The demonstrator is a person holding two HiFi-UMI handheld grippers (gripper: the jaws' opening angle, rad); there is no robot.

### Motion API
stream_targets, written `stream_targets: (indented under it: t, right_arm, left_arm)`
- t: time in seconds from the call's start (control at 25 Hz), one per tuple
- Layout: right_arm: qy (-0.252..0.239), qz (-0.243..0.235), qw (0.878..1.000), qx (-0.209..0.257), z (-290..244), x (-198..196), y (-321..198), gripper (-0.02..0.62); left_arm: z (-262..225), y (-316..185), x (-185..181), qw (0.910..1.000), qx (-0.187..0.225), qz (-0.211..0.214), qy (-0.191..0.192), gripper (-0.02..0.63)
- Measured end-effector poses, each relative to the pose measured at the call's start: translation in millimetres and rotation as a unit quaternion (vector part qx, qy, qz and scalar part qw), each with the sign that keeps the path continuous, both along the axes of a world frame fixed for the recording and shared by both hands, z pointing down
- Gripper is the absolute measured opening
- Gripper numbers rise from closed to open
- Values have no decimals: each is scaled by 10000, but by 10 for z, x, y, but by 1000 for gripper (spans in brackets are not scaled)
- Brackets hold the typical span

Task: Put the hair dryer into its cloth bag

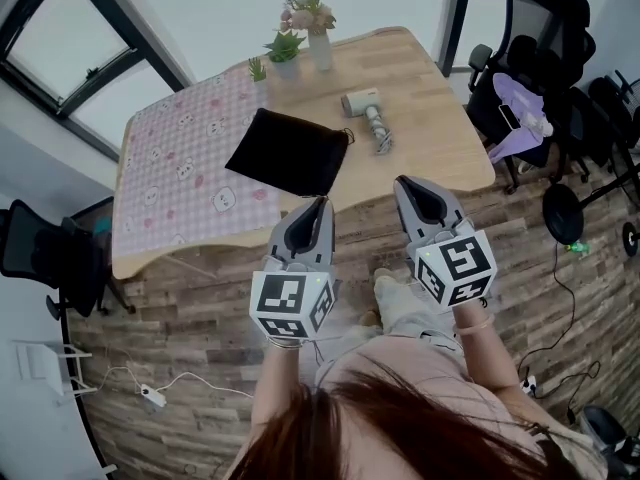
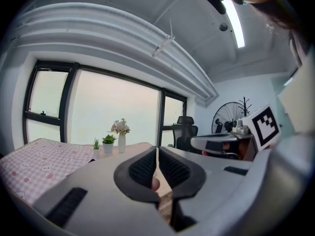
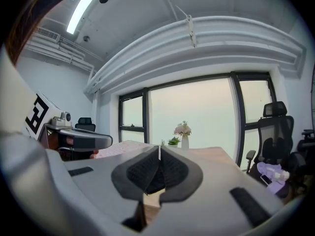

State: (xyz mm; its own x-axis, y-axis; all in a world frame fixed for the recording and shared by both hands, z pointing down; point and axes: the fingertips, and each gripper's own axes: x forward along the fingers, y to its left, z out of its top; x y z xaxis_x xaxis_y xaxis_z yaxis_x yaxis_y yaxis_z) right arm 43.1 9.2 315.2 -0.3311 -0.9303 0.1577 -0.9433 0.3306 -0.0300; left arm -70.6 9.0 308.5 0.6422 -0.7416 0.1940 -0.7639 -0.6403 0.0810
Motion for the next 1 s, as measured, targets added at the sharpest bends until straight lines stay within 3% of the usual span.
stream_targets:
  t: [0.68,1.0]
  right_arm:
    - [101,-97,9992,-370,427,285,-1101,44]
    - [268,-153,9975,-644,701,405,-1591,85]
  left_arm:
    - [325,-1050,249,9996,-226,-123,-107,18]
    - [631,-1494,325,9982,-528,-144,-225,18]
